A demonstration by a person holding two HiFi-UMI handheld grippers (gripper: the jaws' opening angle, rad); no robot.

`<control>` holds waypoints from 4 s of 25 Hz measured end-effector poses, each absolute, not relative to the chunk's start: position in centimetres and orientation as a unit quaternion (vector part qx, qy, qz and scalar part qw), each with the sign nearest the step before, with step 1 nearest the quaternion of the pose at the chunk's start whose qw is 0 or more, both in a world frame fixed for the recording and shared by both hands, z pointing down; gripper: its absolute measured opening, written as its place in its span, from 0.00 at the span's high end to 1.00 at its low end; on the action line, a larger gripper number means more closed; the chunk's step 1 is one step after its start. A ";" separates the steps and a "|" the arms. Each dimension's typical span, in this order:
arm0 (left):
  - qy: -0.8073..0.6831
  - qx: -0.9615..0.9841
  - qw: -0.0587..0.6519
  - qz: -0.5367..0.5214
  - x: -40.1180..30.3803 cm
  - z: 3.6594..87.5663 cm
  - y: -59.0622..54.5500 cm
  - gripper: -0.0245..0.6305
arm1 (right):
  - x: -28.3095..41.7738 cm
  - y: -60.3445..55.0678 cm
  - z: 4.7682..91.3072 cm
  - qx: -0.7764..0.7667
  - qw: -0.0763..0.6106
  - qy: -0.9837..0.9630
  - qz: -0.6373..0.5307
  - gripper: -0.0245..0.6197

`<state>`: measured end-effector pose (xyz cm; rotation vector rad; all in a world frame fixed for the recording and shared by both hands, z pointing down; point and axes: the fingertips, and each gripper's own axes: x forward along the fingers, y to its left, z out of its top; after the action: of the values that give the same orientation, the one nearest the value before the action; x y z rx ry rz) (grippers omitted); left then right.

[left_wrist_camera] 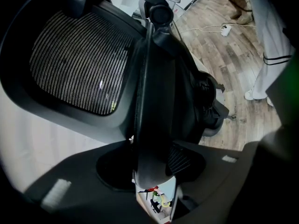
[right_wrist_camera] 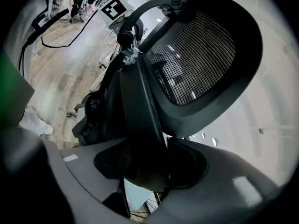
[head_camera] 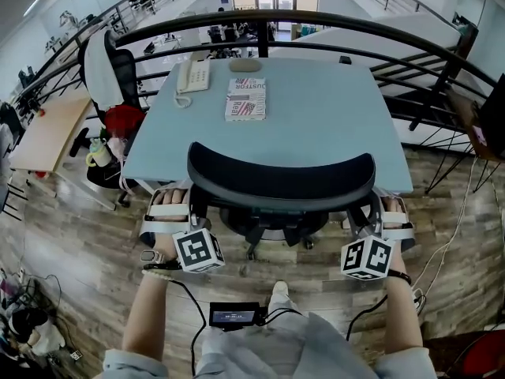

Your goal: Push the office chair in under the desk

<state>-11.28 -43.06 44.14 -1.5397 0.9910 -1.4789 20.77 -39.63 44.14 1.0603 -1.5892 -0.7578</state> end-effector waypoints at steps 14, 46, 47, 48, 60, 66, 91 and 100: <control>0.399 -0.598 0.368 -0.590 -11.8 44.5 -44.9 0.68 | 20.3 -42.0 44.5 0.433 0.512 -0.670 -0.320 0.62; 0.427 -0.629 0.342 -0.553 -11.8 44.6 -45.5 0.65 | 19.7 -41.7 44.4 0.403 0.473 -0.728 -0.290 0.61; 0.426 -0.640 0.332 -0.547 -11.7 44.7 -45.4 0.61 | 19.7 -41.7 44.3 0.403 0.464 -0.740 -0.276 0.60; 0.426 -0.649 0.325 -0.540 -11.6 44.6 -45.3 0.58 | 19.6 -41.6 44.2 0.402 0.455 -0.750 -0.263 0.59; 0.468 -0.693 0.300 -0.460 -11.3 41.3 -40.7 0.58 | 18.8 -39.6 41.5 0.399 0.391 -0.798 -0.226 0.54; 0.476 -0.756 0.246 -0.375 -8.1 39.5 -38.2 0.58 | 15.9 -36.9 38.8 0.405 0.284 -0.853 -0.165 0.54; 0.487 -0.838 0.124 -0.214 -2.8 37.5 -34.3 0.96 | 13.3 -34.7 37.2 0.459 0.133 -0.875 -0.072 0.95; 0.483 -0.839 0.122 -0.218 -2.8 37.9 -34.6 0.96 | 12.8 -35.0 37.3 0.456 0.138 -0.876 -0.075 0.95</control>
<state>-2.79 -34.62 37.89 -2.4489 1.4106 -0.6363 12.76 -35.01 37.34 1.3181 -2.5336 -0.2173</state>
